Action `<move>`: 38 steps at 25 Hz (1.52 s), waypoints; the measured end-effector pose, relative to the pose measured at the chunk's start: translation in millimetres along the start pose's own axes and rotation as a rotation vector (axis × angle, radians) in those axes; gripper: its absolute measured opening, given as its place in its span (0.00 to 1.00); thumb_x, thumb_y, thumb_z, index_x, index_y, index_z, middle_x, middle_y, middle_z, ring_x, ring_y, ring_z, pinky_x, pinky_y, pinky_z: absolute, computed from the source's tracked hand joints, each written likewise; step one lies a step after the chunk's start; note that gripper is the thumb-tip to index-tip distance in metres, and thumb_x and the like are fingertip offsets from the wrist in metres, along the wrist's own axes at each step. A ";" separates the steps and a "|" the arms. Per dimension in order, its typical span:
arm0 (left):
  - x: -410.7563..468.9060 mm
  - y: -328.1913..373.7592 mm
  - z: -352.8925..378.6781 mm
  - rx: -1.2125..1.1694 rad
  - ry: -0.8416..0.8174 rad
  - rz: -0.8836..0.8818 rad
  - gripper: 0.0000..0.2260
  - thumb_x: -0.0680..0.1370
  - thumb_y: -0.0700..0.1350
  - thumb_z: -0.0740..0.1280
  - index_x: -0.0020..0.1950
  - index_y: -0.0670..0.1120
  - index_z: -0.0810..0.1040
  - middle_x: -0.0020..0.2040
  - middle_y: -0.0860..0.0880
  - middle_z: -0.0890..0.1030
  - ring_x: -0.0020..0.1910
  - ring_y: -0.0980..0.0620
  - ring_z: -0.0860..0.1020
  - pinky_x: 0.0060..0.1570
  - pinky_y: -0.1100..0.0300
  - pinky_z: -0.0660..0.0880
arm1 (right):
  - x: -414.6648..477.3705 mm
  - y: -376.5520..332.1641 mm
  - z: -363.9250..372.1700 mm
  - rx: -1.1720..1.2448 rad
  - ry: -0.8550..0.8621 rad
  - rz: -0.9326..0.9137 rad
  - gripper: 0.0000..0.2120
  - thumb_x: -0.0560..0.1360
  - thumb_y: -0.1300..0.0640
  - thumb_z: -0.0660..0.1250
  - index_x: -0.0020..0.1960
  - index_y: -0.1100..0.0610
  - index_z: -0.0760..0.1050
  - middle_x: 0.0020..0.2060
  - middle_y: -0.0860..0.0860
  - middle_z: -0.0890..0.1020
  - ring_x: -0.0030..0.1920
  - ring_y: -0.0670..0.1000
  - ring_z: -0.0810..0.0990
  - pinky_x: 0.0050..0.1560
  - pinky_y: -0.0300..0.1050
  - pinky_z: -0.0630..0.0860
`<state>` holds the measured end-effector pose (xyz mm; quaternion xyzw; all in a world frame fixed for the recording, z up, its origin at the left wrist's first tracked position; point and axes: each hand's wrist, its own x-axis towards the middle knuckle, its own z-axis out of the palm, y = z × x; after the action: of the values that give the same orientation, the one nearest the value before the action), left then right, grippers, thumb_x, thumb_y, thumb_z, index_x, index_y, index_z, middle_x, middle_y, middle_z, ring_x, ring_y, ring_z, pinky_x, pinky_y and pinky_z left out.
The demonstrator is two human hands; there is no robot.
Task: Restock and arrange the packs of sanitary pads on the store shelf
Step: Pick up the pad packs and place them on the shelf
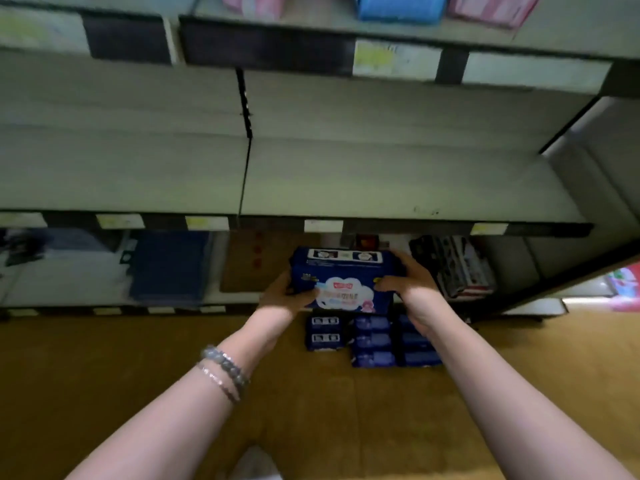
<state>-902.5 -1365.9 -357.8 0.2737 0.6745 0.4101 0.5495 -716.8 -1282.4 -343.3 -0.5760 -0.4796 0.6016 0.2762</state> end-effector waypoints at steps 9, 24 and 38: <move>74.6 -176.2 48.8 0.016 -0.074 -0.187 0.16 0.74 0.47 0.69 0.59 0.56 0.70 0.47 0.57 0.76 0.43 0.61 0.75 0.49 0.64 0.72 | 72.5 200.1 -6.2 -0.226 -0.079 0.025 0.27 0.70 0.75 0.64 0.63 0.54 0.68 0.55 0.54 0.75 0.57 0.56 0.76 0.44 0.38 0.77; 212.7 -433.8 91.3 0.048 -0.101 -0.371 0.30 0.74 0.46 0.70 0.73 0.50 0.60 0.68 0.47 0.70 0.56 0.52 0.72 0.60 0.59 0.68 | 191.6 506.6 13.4 -0.708 -0.136 -0.039 0.21 0.73 0.57 0.70 0.64 0.56 0.69 0.61 0.53 0.73 0.60 0.53 0.74 0.60 0.44 0.71; 306.6 -553.5 105.6 0.320 -0.194 -0.384 0.25 0.79 0.38 0.62 0.74 0.46 0.57 0.71 0.44 0.67 0.66 0.47 0.69 0.67 0.57 0.66 | 270.0 613.3 13.4 -1.468 -0.304 -0.261 0.29 0.73 0.43 0.64 0.68 0.56 0.61 0.62 0.53 0.75 0.64 0.51 0.71 0.67 0.50 0.54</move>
<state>-830.9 -1372.2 -995.3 0.2622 0.7146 0.1584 0.6289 -644.3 -1284.6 -1009.6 -0.4612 -0.8537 0.1634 -0.1780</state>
